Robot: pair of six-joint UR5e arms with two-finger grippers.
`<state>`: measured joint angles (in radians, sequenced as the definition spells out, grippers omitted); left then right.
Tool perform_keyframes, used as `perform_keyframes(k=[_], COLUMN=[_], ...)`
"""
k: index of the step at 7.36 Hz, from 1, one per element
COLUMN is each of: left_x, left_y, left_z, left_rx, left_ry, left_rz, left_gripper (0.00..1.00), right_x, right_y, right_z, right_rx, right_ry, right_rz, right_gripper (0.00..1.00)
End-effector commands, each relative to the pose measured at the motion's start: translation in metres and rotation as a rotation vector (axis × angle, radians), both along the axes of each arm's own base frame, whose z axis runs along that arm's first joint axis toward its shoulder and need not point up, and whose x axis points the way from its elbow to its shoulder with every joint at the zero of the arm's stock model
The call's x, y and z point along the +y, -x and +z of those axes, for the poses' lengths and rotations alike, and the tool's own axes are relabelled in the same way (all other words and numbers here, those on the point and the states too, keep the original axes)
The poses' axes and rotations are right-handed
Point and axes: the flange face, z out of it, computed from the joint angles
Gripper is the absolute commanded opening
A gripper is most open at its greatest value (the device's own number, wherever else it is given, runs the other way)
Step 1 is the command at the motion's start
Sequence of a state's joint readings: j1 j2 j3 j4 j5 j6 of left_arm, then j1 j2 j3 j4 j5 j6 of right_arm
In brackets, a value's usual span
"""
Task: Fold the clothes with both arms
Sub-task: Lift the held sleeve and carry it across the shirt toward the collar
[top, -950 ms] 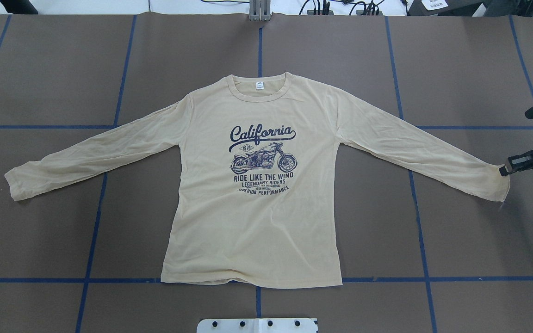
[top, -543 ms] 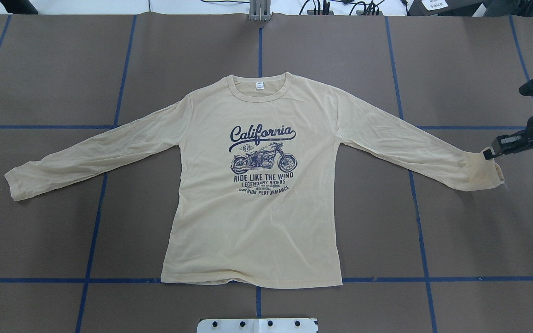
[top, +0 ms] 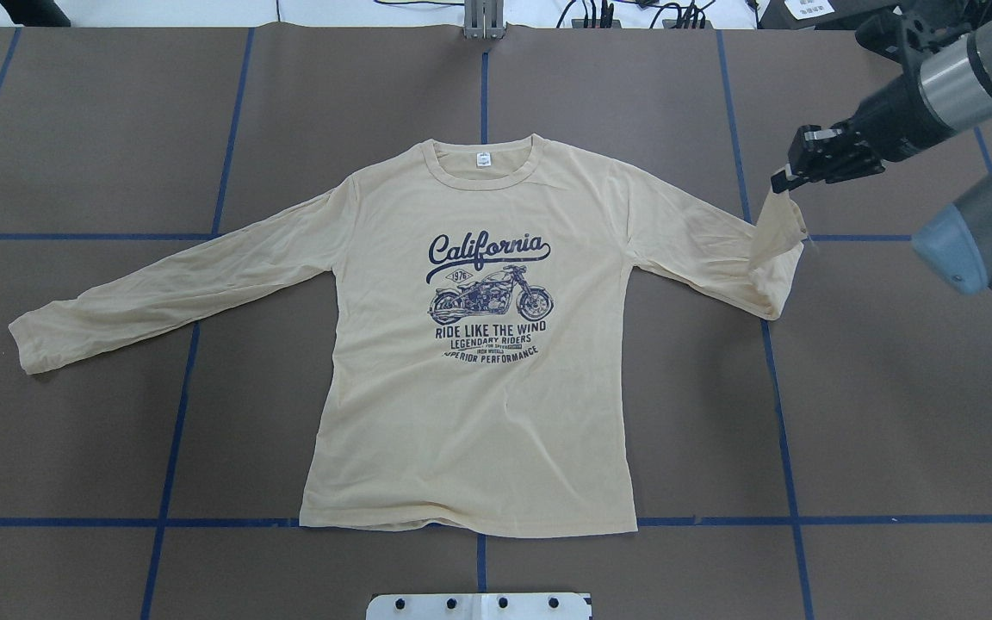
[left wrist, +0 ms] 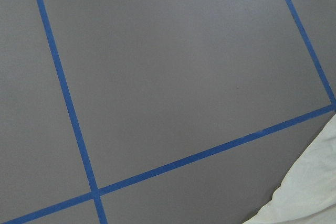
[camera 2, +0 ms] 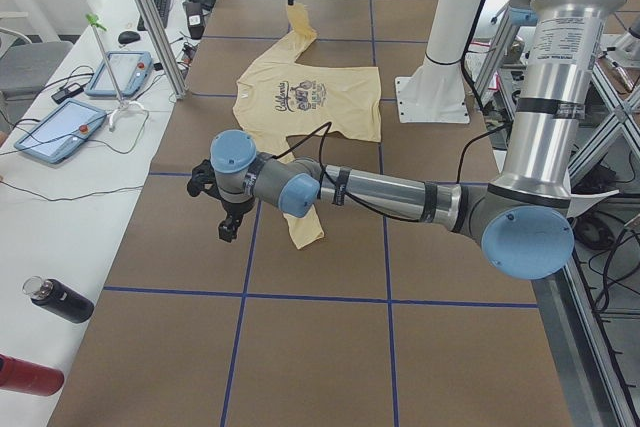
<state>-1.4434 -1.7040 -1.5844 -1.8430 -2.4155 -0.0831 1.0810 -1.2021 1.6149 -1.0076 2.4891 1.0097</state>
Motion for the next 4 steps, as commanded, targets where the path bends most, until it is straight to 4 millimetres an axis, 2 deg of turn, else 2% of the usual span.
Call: perform_keyframes(k=[1,2,3,4], left_x=[0.000,0.000,0.000,0.000], left_y=[0.000,0.000,0.000,0.000], left_z=[0.003,0.008,0.011,0.014], left_rx=[0.002,0.000,-0.001,-0.002], left_ry=[0.013,0.021,0.027,0.032], left_rz=[-0.006,-0.004,-0.005,-0.003], left_gripper=[1.00,1.00,1.00,1.00], right_x=[-0.027,-0.036,-0.044,-0.055], right_y=[0.048,0.057,0.073,0.114], right_z=[-0.086,-0.130,-0.188,-0.240], right_rx=[-0.056,-0.081,-0.119,-0.128], right_ry=[0.005,-0.047,-0.097,-0.131], right_rz=[0.009,0.018,0.009,0.005], right_gripper=[0.00,0.00,0.00,0.00])
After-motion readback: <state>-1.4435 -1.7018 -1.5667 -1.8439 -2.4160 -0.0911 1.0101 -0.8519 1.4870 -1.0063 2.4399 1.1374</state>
